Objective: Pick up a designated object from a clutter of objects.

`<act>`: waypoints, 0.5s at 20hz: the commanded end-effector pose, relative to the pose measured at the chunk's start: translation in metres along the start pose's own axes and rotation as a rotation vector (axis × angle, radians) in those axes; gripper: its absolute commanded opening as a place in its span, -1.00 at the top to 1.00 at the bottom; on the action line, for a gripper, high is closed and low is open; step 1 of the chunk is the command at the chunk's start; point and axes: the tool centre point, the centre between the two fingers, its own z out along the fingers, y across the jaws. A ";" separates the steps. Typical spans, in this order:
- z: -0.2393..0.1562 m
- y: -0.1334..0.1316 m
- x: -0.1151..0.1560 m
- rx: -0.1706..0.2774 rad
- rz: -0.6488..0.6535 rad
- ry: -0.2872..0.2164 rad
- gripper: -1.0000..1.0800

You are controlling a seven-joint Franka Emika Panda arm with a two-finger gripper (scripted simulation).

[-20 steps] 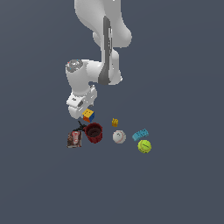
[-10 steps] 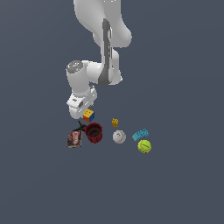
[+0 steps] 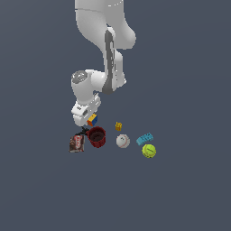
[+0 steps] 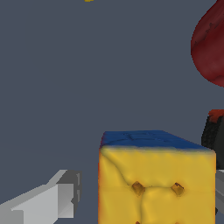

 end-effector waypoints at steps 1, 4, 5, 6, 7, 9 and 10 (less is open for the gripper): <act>0.007 0.000 0.000 -0.001 -0.001 0.000 -0.92; 0.010 0.000 0.000 -0.001 -0.001 0.000 -0.92; 0.010 0.001 0.000 -0.001 -0.001 0.001 -0.92; 0.010 0.001 0.000 -0.001 -0.001 0.001 -0.92; 0.009 0.001 0.000 -0.001 -0.001 0.001 -0.92; 0.009 0.001 0.000 -0.001 -0.001 0.001 1.00; 0.009 0.001 0.000 -0.001 -0.001 0.001 1.00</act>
